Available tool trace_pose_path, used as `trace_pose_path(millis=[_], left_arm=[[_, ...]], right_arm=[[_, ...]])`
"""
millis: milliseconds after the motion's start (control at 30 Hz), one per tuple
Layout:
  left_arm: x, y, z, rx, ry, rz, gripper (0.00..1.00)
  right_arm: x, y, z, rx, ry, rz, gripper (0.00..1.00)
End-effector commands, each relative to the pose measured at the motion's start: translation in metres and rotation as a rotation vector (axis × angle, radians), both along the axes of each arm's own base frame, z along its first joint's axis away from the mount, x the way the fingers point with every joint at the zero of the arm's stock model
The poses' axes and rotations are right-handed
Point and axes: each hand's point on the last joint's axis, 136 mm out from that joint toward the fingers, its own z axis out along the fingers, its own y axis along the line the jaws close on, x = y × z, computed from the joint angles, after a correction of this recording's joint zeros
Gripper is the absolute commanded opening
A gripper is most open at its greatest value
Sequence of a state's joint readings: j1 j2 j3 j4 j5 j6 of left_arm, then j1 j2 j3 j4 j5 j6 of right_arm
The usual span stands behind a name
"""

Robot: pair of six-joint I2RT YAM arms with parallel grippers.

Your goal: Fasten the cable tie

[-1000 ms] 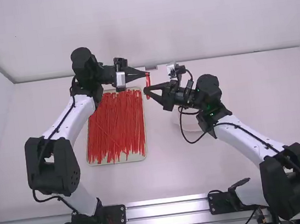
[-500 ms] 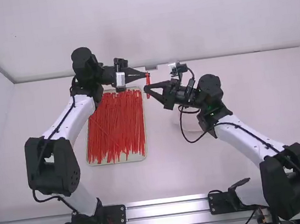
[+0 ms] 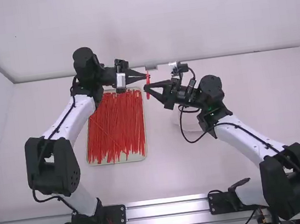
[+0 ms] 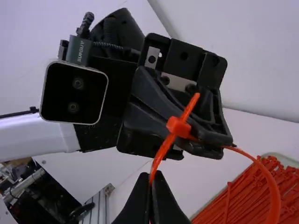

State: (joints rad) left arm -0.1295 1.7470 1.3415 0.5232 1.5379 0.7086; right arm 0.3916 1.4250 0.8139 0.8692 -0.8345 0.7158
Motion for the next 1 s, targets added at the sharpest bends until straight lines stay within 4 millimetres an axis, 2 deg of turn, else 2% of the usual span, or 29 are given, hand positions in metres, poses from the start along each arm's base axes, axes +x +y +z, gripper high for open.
trace_pose_path(millis=[0,333,967], left_arm=[[-0.007,-0.002,-0.002,-0.001,-0.010,-0.035,0.02],[-0.010,-0.006,-0.003,0.001,0.002,-0.046,0.02],[-0.013,-0.009,-0.016,0.004,0.022,-0.057,0.02]], right_arm=[[0.007,-0.007,0.004,0.018,0.005,-0.039,0.00],[0.008,-0.007,0.004,0.017,0.001,-0.043,0.00],[0.021,-0.025,0.005,0.020,0.003,-0.095,0.00]])
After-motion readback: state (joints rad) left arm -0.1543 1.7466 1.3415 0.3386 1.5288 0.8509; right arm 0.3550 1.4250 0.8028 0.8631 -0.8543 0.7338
